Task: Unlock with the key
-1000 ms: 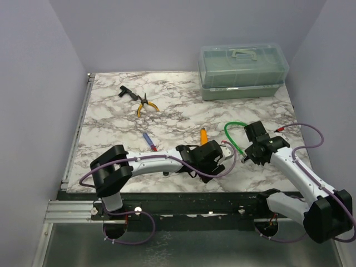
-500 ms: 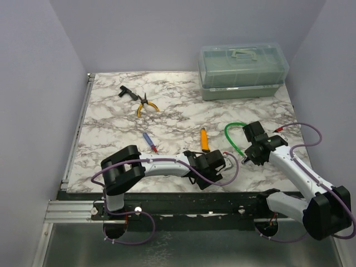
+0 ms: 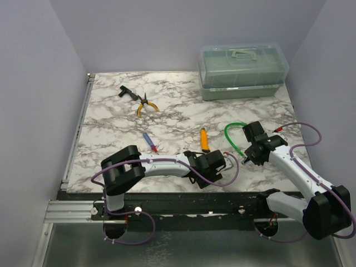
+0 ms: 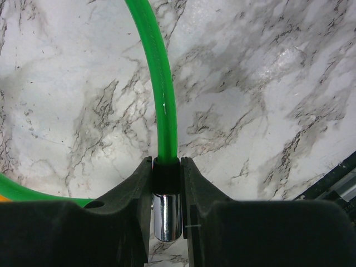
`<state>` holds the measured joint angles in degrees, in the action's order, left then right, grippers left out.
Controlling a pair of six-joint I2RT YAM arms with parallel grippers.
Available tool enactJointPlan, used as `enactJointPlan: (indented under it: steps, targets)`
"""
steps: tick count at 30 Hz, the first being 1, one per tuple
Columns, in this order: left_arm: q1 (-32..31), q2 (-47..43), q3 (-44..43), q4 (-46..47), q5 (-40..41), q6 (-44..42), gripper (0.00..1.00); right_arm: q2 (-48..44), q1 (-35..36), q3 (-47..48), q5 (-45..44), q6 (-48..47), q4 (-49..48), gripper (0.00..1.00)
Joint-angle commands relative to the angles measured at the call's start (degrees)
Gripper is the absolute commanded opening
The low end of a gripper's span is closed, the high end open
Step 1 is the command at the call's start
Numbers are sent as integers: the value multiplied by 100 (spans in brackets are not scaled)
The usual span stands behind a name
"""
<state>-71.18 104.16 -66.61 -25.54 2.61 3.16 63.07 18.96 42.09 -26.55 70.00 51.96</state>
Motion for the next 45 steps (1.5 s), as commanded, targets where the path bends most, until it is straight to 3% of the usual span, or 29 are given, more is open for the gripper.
enactJointPlan:
  steps: [1, 14, 31, 45]
  targets:
    - [-63, -183, -157, -12, 169, -215, 57, 27, 18, -43, -191, -33, -101, 0]
    - [-59, -292, -107, -29, 170, -1073, 52, 65, 14, -32, -95, -169, -213, 0]
    - [12, 208, -209, -110, -252, -1295, 44, 117, 17, -116, -36, -232, -281, 0]
    - [88, 369, -264, -117, -520, -1267, 16, 65, 13, -137, -63, -276, -246, 0]
